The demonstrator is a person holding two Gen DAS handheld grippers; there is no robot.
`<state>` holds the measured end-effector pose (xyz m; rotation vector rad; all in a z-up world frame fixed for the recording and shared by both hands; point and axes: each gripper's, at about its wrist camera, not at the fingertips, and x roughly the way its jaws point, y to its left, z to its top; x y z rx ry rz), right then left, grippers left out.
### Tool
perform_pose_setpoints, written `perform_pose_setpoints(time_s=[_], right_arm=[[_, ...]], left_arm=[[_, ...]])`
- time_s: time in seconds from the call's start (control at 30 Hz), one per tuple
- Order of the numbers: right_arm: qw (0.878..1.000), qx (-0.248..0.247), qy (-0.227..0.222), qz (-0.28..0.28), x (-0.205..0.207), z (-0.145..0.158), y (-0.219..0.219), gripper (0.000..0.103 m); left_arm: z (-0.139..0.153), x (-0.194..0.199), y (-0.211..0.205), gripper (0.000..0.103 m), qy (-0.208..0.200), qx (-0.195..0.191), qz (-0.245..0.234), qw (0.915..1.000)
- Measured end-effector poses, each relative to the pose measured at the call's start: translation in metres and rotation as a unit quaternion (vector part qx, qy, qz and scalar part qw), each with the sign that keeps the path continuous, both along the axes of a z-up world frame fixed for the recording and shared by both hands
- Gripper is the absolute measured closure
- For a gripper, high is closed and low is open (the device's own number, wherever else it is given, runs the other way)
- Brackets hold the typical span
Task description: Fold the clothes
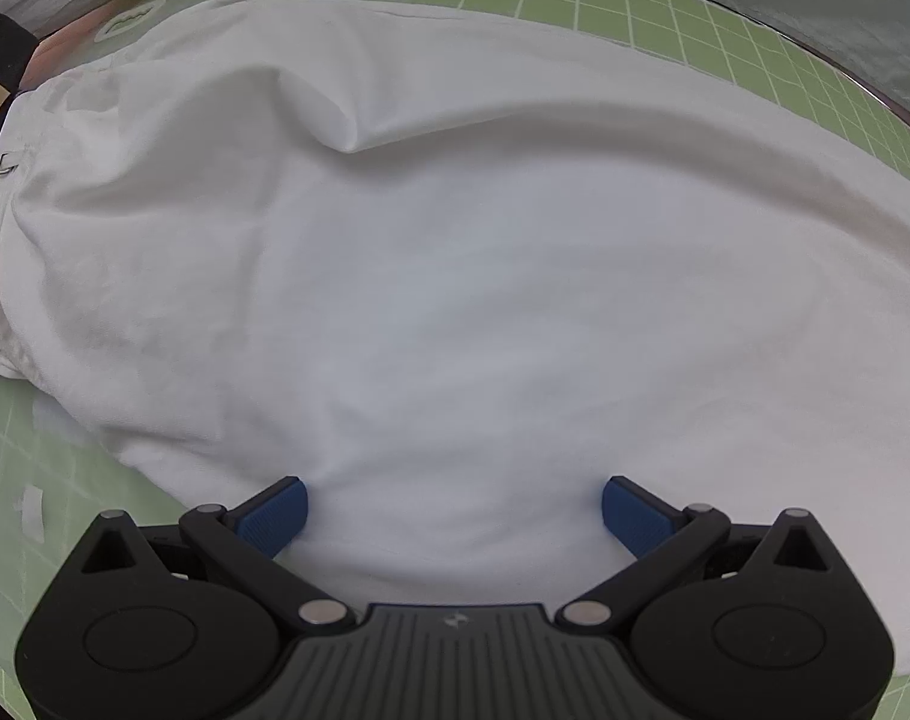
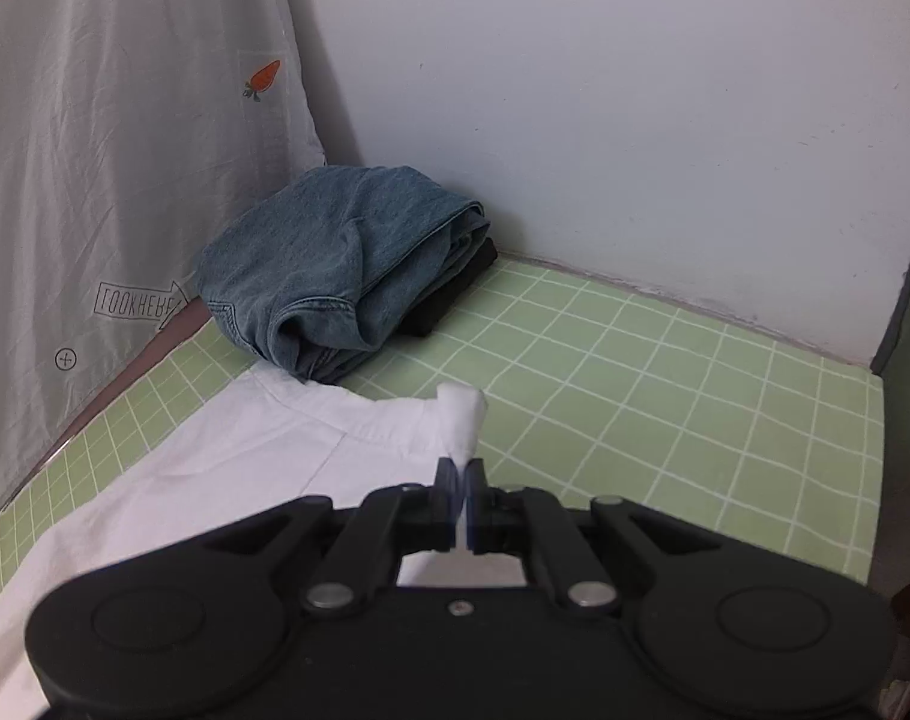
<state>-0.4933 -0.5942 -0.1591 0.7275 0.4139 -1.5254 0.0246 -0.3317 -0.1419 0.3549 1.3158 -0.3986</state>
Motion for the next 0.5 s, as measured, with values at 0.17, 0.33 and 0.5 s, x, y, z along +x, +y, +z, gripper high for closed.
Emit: perform_pose_setpoints(time_s=[0.17, 0.33, 0.5], right_arm=[[0.995, 0.095, 0.04, -0.003, -0.007, -0.06, -0.01, 0.098], [0.99, 0.083, 0.11, 0.021, 0.008, -0.061, -0.012, 0.077], [0.991, 0.086, 0.097, 0.023, 0.003, -0.056, -0.023, 0.088]], left_arm=[[0.001, -0.002, 0.003, 0.0, -0.008, -0.007, 0.001, 0.9999], [0.001, -0.005, 0.005, 0.0, -0.02, -0.013, 0.0, 0.9997], [0.002, -0.006, 0.007, 0.0, -0.022, -0.018, -0.003, 0.9996]])
